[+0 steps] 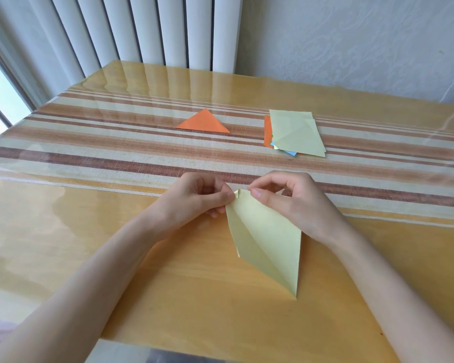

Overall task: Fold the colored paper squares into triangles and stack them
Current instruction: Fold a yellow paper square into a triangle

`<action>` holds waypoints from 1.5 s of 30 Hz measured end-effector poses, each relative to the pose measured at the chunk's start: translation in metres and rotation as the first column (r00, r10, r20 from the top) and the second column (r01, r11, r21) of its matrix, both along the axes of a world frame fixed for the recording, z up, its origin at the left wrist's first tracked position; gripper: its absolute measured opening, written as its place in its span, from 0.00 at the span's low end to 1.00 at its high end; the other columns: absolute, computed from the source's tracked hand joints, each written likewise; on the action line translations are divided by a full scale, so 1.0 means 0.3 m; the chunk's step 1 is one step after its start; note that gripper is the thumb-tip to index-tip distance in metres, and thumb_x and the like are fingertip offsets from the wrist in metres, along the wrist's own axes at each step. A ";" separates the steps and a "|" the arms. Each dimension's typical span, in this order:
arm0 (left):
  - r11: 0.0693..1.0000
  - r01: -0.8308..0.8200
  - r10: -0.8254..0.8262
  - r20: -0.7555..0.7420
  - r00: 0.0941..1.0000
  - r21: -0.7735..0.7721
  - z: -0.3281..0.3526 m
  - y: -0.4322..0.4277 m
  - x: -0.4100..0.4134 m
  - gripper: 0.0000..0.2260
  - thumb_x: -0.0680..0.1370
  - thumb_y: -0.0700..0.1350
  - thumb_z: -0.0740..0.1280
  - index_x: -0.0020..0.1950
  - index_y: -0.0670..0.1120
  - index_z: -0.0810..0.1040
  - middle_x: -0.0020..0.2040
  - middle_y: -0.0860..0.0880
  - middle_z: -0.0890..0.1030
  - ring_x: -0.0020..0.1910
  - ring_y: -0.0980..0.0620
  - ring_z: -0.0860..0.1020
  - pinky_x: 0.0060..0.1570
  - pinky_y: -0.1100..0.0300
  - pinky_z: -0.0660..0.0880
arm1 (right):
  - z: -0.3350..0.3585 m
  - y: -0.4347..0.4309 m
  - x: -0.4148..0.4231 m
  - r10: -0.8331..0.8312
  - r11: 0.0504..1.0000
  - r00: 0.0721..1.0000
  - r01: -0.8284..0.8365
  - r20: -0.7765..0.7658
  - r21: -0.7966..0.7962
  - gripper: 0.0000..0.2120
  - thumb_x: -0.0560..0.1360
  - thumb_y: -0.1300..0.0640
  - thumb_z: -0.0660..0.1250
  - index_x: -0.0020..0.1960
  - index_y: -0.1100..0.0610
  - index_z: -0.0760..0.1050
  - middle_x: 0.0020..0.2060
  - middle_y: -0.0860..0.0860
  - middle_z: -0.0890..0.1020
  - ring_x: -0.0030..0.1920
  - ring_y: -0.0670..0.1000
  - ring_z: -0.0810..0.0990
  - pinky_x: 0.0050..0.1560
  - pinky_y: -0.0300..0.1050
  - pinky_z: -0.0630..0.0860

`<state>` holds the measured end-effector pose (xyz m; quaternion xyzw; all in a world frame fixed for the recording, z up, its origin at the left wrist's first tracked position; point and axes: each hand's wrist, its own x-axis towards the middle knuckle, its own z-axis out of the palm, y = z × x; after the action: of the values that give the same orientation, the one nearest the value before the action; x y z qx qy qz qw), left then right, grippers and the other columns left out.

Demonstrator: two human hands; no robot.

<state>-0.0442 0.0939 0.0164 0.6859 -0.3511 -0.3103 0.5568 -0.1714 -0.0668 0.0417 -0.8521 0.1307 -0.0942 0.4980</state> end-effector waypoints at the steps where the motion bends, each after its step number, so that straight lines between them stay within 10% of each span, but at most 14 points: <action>1: 1.000 0.003 -0.003 0.004 1.000 0.001 0.000 0.000 0.001 0.05 0.77 0.39 0.68 0.41 0.40 0.79 0.37 0.43 0.78 0.34 0.54 0.75 0.36 0.65 0.73 | 0.006 -0.003 -0.002 0.011 1.000 1.000 -0.011 0.002 -0.014 0.04 0.76 0.56 0.69 0.47 0.55 0.82 0.38 0.45 0.82 0.33 0.36 0.74 0.37 0.27 0.67; 19: 0.999 0.052 -0.052 0.019 0.998 0.012 0.004 0.006 0.003 0.08 0.75 0.44 0.68 0.43 0.39 0.81 0.36 0.45 0.81 0.33 0.56 0.77 0.35 0.66 0.74 | 0.035 0.026 0.091 0.130 0.971 0.984 -0.151 -0.122 -0.185 0.04 0.74 0.53 0.70 0.44 0.54 0.81 0.41 0.49 0.83 0.43 0.47 0.79 0.51 0.49 0.75; 36: 0.998 0.018 -0.018 0.010 1.000 0.055 0.016 0.009 -0.012 0.05 0.77 0.39 0.67 0.43 0.41 0.81 0.30 0.54 0.79 0.30 0.58 0.74 0.34 0.68 0.72 | 0.030 0.028 0.080 0.117 0.990 0.987 -0.125 -0.112 -0.064 0.01 0.74 0.61 0.70 0.44 0.57 0.80 0.37 0.47 0.79 0.36 0.39 0.75 0.40 0.32 0.71; 45: 0.997 0.015 -0.016 0.013 1.000 0.077 0.012 0.013 -0.008 0.06 0.77 0.41 0.68 0.43 0.40 0.81 0.35 0.46 0.82 0.33 0.53 0.77 0.37 0.64 0.75 | 0.019 0.018 0.076 0.075 0.997 0.980 -0.074 -0.187 0.008 0.08 0.75 0.56 0.70 0.41 0.60 0.80 0.33 0.49 0.79 0.32 0.43 0.74 0.38 0.40 0.70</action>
<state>-0.0465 0.0979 0.0199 0.7061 -0.3480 -0.3235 0.5250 -0.1486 -0.0615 0.0474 -0.8613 0.1449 0.0051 0.4869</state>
